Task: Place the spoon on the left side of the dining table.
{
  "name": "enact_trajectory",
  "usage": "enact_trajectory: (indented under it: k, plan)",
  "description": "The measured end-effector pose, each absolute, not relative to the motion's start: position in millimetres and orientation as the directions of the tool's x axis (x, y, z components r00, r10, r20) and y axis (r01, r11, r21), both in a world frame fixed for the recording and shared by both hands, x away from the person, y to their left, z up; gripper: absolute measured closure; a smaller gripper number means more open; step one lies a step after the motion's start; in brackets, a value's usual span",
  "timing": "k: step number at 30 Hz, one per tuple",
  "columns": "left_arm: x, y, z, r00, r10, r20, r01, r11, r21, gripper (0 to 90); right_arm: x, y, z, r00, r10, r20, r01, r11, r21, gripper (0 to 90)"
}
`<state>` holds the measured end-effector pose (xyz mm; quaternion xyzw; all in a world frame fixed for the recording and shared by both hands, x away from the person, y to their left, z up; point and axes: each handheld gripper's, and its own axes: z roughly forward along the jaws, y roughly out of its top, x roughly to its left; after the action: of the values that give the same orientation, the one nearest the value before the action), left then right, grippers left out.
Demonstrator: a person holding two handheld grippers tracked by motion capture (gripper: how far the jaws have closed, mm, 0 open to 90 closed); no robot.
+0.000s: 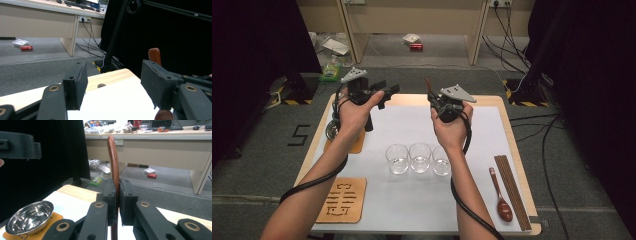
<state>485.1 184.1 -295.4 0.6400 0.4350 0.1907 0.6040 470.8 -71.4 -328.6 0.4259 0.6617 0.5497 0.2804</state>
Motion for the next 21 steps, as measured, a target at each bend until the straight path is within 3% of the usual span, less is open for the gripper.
enact_trajectory:
  k: [21]
  plan:
    - [501,150,-290,0.584,0.753,-0.305,0.351,0.105,0.93,37.7,471,-59,-330,-0.499,0.861,0.099,0.259,0.04,0.965,85.1]
